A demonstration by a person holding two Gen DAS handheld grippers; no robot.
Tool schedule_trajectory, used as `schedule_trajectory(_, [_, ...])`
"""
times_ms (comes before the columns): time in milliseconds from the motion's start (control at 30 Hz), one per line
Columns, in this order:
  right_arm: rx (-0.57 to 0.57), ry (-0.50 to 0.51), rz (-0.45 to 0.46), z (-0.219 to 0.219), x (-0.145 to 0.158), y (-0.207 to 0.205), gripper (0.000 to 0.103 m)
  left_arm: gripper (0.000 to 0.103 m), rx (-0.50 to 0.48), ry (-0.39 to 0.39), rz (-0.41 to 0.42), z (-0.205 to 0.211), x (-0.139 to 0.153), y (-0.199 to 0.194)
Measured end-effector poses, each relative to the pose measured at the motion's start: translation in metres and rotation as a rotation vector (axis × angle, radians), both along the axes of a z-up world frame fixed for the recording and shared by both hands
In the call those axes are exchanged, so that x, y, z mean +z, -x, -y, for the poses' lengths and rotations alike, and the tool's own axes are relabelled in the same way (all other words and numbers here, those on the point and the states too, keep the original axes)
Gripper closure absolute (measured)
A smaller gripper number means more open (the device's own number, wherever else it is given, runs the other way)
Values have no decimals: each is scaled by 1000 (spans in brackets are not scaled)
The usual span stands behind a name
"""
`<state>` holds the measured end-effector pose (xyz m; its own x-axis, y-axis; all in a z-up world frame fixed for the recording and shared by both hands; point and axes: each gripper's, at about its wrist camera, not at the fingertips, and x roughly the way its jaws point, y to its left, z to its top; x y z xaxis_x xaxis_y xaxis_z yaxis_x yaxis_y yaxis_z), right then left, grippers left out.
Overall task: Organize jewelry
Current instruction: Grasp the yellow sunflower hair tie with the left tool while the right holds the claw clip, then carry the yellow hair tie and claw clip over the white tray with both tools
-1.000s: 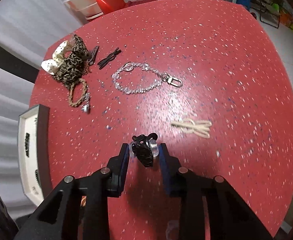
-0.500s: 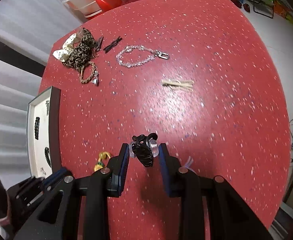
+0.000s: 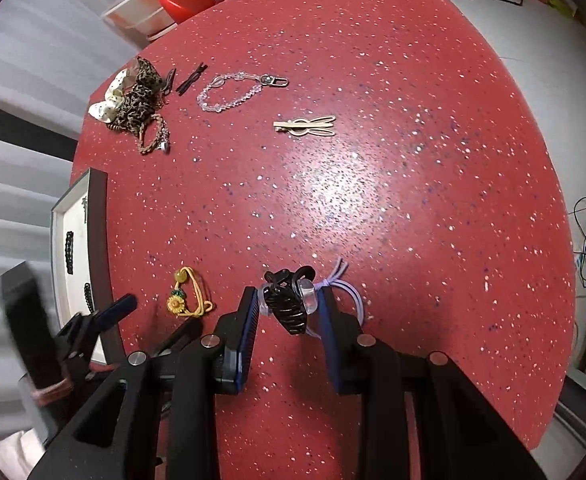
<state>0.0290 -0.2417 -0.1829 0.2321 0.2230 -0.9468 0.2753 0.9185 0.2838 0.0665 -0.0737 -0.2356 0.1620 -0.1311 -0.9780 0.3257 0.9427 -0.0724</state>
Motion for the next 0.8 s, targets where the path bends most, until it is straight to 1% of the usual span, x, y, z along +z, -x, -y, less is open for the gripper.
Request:
schedule_trajectory(33, [-1,0,0,1,0,2,71,12,0,-2,-5,2,-3,-1])
schedule_trajectory(67, [-2,-2,1,2,1,4,71,15,1,-2,-9,4,-6,-2])
schedule_trajectory(100, [-3,-3,1,2,1,5,71,23,2,-11,-16,5,-9,-2])
schedule_trajectory(200, [-8,-6,1,4,1,9,71,27,10,-17,-33,6,-16,-2])
schedule_trajectory(233, [-10,-8,0,4,1,10,71,31,12,-24,-31,5,-17,-1])
schedule_trajectory(300, [-12,-11,1,4,2,12,71,34,7,-30,-22,5,-17,1])
schedule_trajectory(333, [-9,-4,1,4,2,13,71,39,8,-29,-18,5,-17,2])
schedule_trajectory(400, [-8,-5,1,3,2,14,71,45,14,-37,-12,2,-16,3])
schedule_trajectory(433, [-7,-6,1,3,2,14,71,51,19,-40,-9,0,-16,3])
schedule_trajectory(467, [-7,-6,0,2,2,14,71,55,23,-44,-6,-1,-15,3])
schedule_trajectory(533, [-6,-6,0,1,2,16,71,69,33,-48,0,-8,-14,4])
schedule_trajectory(567, [-4,-5,1,0,2,16,71,72,40,-39,-5,-12,-14,3])
schedule_trajectory(600, [-2,-5,1,-1,2,16,71,85,45,-28,-10,-17,-13,2])
schedule_trajectory(633, [0,-4,1,-2,2,17,71,87,47,-5,-26,-24,-13,0])
schedule_trajectory(800, [11,0,1,-9,4,18,71,87,40,58,-41,-34,-8,3])
